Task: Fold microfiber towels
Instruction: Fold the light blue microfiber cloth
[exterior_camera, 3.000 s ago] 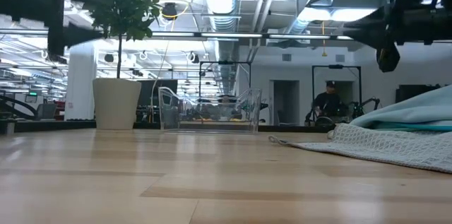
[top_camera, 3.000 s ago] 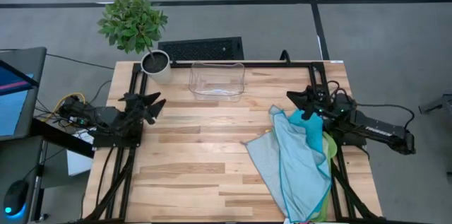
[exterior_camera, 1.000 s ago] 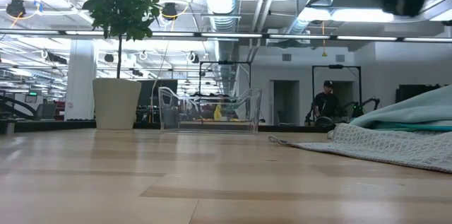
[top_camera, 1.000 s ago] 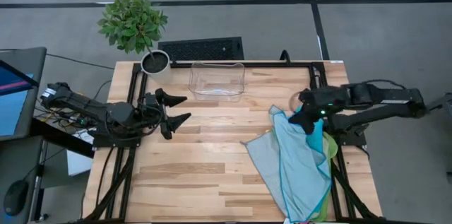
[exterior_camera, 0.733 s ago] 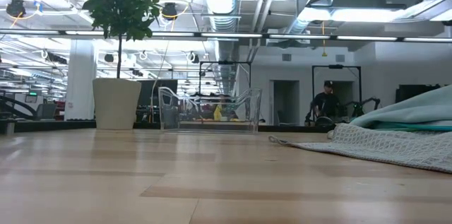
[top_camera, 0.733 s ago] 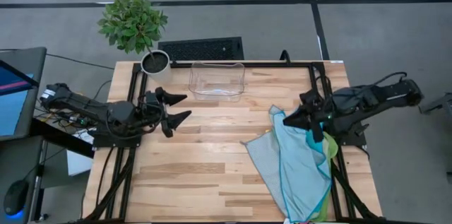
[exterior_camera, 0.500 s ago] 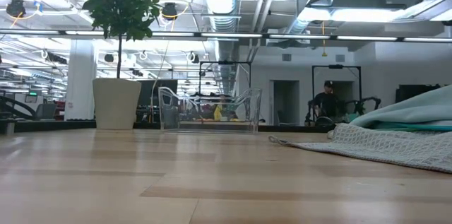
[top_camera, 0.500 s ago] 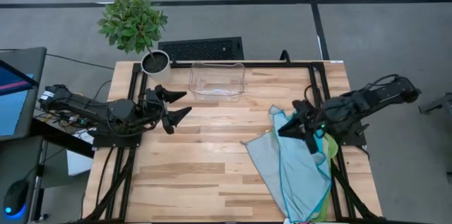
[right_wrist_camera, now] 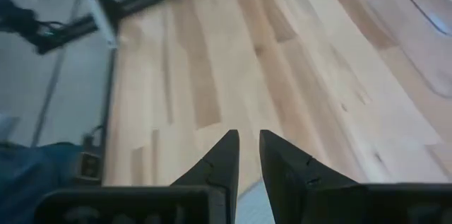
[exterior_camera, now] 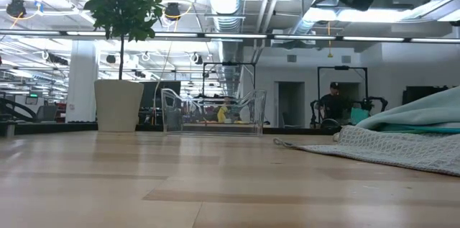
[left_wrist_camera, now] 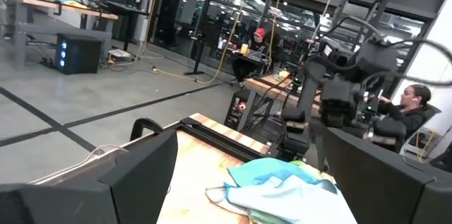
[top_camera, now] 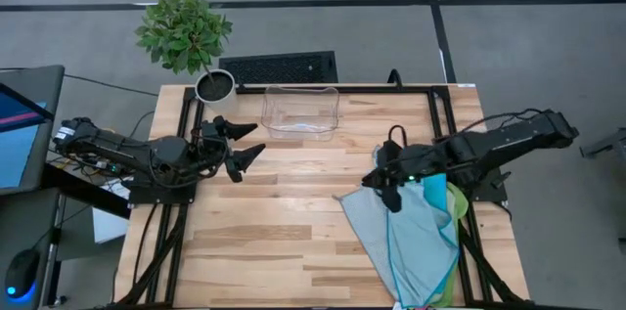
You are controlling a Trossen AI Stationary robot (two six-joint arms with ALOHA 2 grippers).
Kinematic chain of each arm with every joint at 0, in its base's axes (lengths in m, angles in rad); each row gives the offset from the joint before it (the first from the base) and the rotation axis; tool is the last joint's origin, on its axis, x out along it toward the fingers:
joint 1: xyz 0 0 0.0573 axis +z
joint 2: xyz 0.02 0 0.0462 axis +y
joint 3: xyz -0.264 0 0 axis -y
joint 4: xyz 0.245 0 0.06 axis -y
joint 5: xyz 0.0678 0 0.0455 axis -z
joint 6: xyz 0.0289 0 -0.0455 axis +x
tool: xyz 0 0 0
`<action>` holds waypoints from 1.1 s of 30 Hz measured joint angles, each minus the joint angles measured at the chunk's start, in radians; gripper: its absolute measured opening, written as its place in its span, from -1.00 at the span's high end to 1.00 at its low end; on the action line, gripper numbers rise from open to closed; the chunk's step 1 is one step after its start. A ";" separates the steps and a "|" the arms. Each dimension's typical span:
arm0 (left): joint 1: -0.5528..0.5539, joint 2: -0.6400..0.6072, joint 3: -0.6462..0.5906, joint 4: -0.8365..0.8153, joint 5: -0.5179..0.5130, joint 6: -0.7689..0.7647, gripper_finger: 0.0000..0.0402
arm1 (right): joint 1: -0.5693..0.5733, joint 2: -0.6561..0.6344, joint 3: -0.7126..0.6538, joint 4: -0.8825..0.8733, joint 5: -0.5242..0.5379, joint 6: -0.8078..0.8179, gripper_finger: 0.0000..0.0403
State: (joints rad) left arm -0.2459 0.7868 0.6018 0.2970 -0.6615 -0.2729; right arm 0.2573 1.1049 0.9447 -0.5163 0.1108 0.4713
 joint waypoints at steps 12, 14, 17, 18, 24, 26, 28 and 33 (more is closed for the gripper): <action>0.000 0.000 0.000 -0.017 0.037 0.000 -0.72 | -0.015 0.064 0.029 -0.463 -0.167 0.161 0.61; 0.000 0.000 0.000 -0.018 0.037 0.000 -0.72 | -0.002 0.064 0.033 -0.629 -0.114 0.235 0.62; 0.000 0.000 0.000 -0.019 0.021 0.009 -0.72 | 0.011 0.064 0.033 -0.828 -0.096 0.301 0.58; 0.000 0.000 0.000 -0.020 0.020 0.014 -0.72 | 0.012 0.064 0.033 -0.872 -0.093 0.323 0.54; 0.001 0.018 0.000 -0.076 0.017 -0.005 -0.72 | 0.013 0.064 0.033 -0.947 -0.030 0.461 0.16; 0.004 0.040 -0.002 -0.104 0.009 -0.021 -0.72 | 0.012 0.064 0.031 -0.942 -0.011 0.495 0.01; 0.017 0.074 -0.002 -0.102 0.009 -0.032 -0.72 | 0.007 0.064 0.015 -0.939 0.009 0.541 -0.10; 0.058 0.140 -0.002 -0.104 0.008 -0.051 -0.72 | 0.010 0.054 -0.068 -0.915 0.018 0.632 -0.21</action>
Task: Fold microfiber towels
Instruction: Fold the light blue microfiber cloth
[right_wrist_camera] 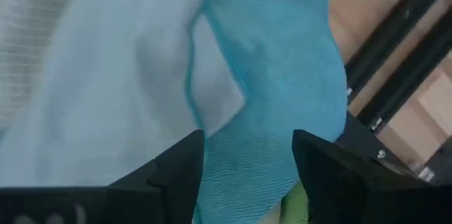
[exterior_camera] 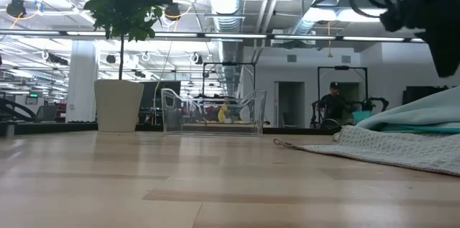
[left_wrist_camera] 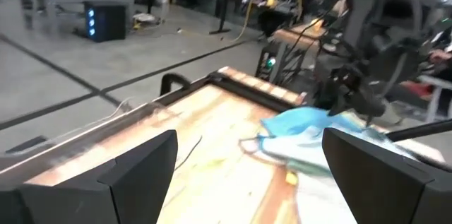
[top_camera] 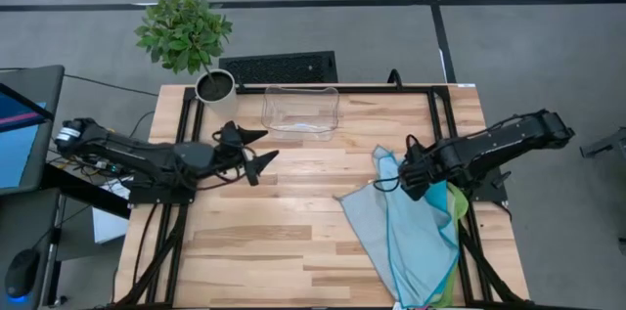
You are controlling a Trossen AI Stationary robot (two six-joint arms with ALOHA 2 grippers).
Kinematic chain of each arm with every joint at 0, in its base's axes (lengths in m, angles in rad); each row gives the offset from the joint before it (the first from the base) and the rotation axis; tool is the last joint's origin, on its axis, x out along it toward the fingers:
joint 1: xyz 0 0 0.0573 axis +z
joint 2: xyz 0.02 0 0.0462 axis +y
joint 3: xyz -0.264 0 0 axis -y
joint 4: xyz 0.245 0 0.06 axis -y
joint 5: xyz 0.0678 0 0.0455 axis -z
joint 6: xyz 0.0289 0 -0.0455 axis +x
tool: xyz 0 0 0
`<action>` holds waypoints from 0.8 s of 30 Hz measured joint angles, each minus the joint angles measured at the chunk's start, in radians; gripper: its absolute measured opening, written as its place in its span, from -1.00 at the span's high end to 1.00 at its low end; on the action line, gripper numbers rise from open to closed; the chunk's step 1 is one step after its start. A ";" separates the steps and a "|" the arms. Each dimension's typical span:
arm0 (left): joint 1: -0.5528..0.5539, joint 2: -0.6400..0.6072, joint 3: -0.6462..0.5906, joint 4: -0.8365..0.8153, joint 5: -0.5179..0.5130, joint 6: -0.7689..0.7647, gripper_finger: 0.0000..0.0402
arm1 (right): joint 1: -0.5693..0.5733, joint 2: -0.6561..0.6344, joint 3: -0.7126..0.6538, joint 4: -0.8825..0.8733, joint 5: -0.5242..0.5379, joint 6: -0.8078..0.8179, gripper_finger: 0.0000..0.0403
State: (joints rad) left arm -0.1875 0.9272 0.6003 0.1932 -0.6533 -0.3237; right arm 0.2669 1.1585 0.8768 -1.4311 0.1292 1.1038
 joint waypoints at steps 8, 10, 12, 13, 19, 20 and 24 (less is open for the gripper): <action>0.055 0.030 0.000 0.004 0.045 -0.045 -0.72 | 0.014 -0.031 -0.119 0.152 -0.045 0.047 -0.21; 0.061 0.030 0.000 0.003 0.047 -0.055 -0.72 | 0.014 -0.039 -0.127 0.146 -0.046 0.051 -0.21; 0.065 0.031 0.000 0.004 0.047 -0.063 -0.72 | 0.014 -0.049 -0.135 0.159 -0.049 0.051 -0.20; 0.065 0.030 0.000 0.004 0.047 -0.067 -0.72 | 0.014 -0.055 -0.137 0.171 -0.049 0.051 -0.18; 0.065 0.031 0.000 -0.003 0.047 -0.080 -0.72 | 0.014 -0.065 -0.188 0.258 -0.055 0.049 0.02; 0.065 0.031 0.000 -0.002 0.048 -0.081 -0.72 | 0.014 -0.065 -0.187 0.262 -0.055 0.049 0.04; 0.065 0.031 0.000 -0.003 0.047 -0.081 -0.72 | 0.014 -0.067 -0.183 0.260 -0.055 0.049 0.14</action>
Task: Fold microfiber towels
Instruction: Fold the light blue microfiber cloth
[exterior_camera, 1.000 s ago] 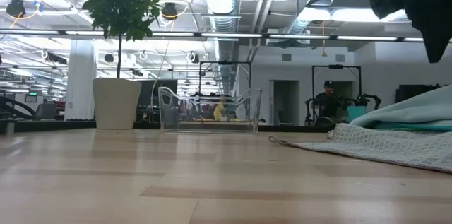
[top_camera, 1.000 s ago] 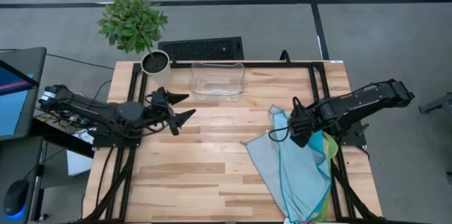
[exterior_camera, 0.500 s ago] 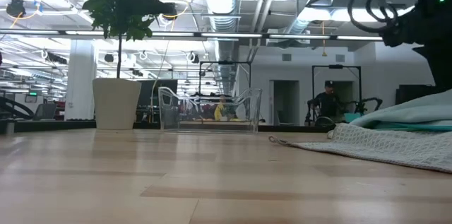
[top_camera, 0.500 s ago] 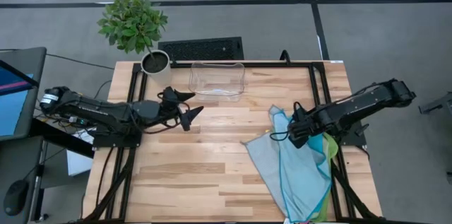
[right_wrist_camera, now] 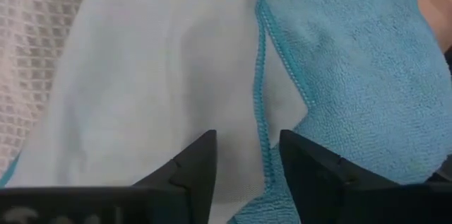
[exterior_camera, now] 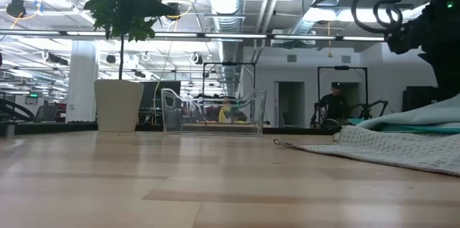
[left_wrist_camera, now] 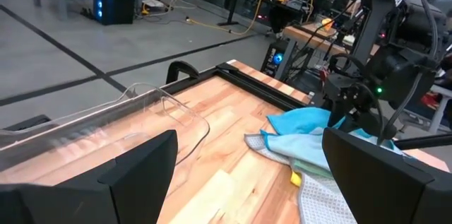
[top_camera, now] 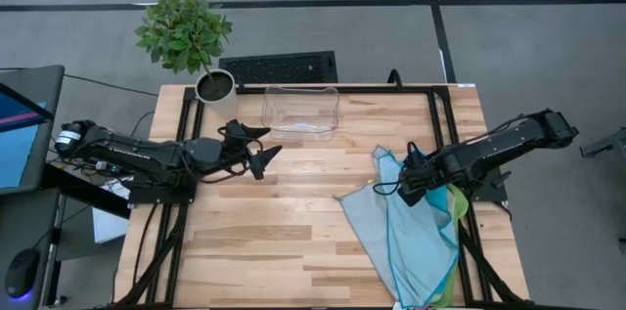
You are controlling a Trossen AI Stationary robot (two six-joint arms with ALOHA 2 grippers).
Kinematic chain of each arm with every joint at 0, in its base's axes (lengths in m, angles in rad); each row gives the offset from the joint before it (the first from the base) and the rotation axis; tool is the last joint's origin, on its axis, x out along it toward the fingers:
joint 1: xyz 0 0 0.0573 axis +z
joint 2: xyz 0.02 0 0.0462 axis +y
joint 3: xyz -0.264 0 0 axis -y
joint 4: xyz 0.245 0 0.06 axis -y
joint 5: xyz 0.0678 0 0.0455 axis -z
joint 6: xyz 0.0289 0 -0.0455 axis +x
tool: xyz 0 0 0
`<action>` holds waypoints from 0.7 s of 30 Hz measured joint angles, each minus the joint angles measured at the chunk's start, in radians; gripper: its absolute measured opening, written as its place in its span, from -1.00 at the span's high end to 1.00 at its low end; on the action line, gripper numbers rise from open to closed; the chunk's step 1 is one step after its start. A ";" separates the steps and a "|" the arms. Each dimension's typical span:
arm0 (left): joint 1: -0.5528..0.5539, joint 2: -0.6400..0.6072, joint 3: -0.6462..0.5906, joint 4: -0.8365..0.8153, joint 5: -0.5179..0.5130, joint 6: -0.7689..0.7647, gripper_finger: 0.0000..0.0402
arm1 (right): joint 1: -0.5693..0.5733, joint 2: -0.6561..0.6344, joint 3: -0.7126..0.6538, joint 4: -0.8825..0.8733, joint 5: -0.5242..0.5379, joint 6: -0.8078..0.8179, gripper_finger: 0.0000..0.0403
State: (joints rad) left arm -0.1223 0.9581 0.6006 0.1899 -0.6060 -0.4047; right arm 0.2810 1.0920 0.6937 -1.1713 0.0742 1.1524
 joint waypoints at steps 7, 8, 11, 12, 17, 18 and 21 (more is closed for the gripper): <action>0.000 0.000 0.000 0.000 0.000 -0.002 -0.72 | -0.002 0.007 0.000 0.012 0.000 0.007 0.75; 0.000 0.000 0.000 0.000 0.000 -0.002 -0.72 | -0.003 0.007 0.000 0.018 0.000 0.007 0.86; 0.000 0.000 0.000 -0.001 0.000 -0.003 -0.72 | -0.003 0.007 0.000 0.050 0.000 0.007 0.92; 0.000 0.000 0.000 0.000 0.000 -0.003 -0.72 | -0.003 0.007 0.000 0.061 0.000 0.007 0.90; 0.000 0.000 0.000 0.000 0.000 -0.003 -0.72 | -0.003 0.008 0.054 0.052 0.030 -0.010 0.96; 0.000 0.000 0.000 0.000 0.000 -0.003 -0.72 | -0.006 0.008 0.072 0.050 0.045 -0.021 0.96; 0.000 0.000 0.000 0.000 0.002 -0.003 -0.72 | -0.018 0.007 0.133 0.053 0.080 -0.054 0.93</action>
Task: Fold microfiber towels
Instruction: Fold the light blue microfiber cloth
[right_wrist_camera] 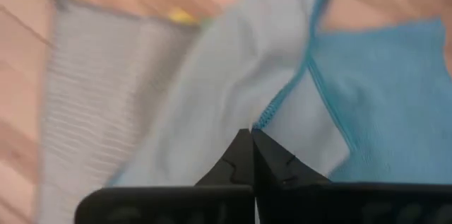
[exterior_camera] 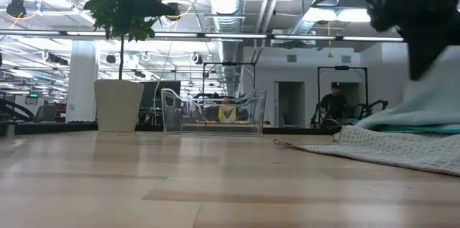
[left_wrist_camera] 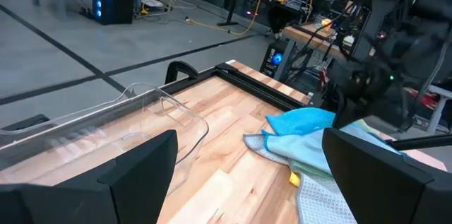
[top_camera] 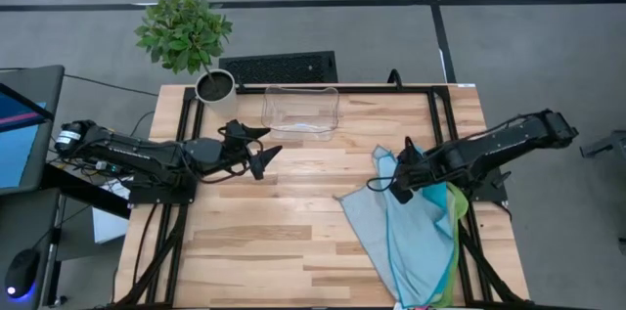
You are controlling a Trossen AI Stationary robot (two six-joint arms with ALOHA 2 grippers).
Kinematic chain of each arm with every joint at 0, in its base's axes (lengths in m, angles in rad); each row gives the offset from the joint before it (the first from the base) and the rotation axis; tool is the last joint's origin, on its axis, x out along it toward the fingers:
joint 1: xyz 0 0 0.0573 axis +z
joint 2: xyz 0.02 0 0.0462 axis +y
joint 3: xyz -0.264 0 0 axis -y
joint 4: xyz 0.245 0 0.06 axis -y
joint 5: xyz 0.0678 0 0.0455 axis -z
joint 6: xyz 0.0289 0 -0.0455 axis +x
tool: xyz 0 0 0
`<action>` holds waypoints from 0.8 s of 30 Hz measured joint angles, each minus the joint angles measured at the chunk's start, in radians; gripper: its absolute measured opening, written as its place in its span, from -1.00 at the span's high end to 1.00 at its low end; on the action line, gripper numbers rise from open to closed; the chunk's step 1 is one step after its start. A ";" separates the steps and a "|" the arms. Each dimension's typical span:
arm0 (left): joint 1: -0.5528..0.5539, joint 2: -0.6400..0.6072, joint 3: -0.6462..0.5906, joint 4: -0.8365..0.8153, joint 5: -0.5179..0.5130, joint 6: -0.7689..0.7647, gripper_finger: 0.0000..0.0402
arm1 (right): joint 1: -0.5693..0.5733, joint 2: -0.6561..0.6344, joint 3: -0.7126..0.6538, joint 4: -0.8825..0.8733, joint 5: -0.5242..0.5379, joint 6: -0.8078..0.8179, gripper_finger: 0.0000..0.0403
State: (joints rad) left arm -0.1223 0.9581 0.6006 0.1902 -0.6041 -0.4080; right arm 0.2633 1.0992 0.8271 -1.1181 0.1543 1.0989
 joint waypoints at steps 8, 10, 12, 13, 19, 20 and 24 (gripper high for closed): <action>0.000 0.047 0.002 0.018 0.132 -0.005 -0.72 | 0.014 0.000 0.109 0.110 0.044 -0.169 0.96; 0.000 0.083 0.002 0.025 0.151 -0.005 -0.72 | 0.040 0.004 0.109 0.172 0.042 -0.232 0.94; 0.000 0.132 0.002 0.058 0.157 -0.003 -0.72 | 0.068 0.026 0.109 0.237 0.037 -0.287 0.92; 0.000 0.156 0.002 0.075 0.163 0.004 -0.72 | 0.083 0.038 0.109 0.260 0.035 -0.314 0.92; 0.031 0.314 0.002 0.257 0.292 0.087 -0.72 | 0.169 0.119 0.108 0.423 0.031 -0.399 0.92; 0.038 0.338 0.001 0.289 0.326 0.102 -0.72 | 0.182 0.132 0.108 0.440 0.031 -0.399 0.91; 0.059 0.443 0.002 0.435 0.440 0.159 -0.72 | 0.246 0.177 0.108 0.484 0.031 -0.378 0.91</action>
State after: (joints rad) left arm -0.0631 1.4006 0.6023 0.6250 -0.1643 -0.2495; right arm 0.5094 1.2765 0.9356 -0.6345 0.1848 0.7209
